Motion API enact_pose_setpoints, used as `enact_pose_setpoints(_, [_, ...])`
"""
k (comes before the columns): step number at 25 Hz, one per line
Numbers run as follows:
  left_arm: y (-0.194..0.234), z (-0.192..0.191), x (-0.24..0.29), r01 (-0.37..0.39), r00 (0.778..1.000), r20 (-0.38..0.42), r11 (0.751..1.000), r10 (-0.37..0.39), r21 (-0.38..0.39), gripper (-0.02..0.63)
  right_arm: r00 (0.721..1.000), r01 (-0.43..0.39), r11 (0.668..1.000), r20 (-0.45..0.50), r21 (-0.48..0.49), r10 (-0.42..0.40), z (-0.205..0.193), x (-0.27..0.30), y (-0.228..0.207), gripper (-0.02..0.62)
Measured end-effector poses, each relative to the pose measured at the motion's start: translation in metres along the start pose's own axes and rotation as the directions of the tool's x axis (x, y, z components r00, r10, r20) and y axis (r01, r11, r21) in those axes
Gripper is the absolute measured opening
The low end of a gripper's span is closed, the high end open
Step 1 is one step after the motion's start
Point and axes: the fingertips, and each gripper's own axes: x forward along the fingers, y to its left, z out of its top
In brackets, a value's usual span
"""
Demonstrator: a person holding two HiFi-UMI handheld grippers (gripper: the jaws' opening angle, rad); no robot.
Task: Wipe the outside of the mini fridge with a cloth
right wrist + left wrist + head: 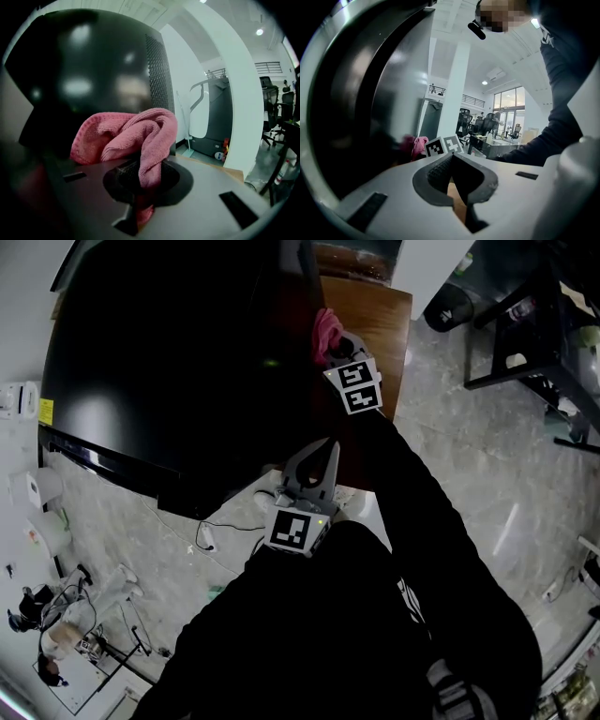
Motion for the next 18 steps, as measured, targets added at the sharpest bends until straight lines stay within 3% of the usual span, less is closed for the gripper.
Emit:
enact_pose_setpoints(5, [0.001, 0.002, -0.006, 0.017, 1.000, -0.002, 1.000, -0.017, 0.013, 0.006, 0.995, -0.003, 1.000, -0.101, -0.024, 0.000, -0.022, 0.004, -0.001, 0.037])
enact_pose_setpoints(11, [-0.023, 0.035, -0.018, 0.097, 0.994, 0.036, 0.994, -0.099, 0.044, 0.006, 0.997, 0.061, 0.996, 0.050, -0.070, -0.058, 0.042, -0.074, -0.009, 0.037])
enact_pose_setpoints(18, [-0.050, 0.074, -0.086, 0.170, 0.980, 0.085, 0.981, -0.179, 0.097, 0.006, 0.982, 0.120, 0.976, 0.167, -0.179, -0.090, 0.121, -0.182, 0.047, 0.037])
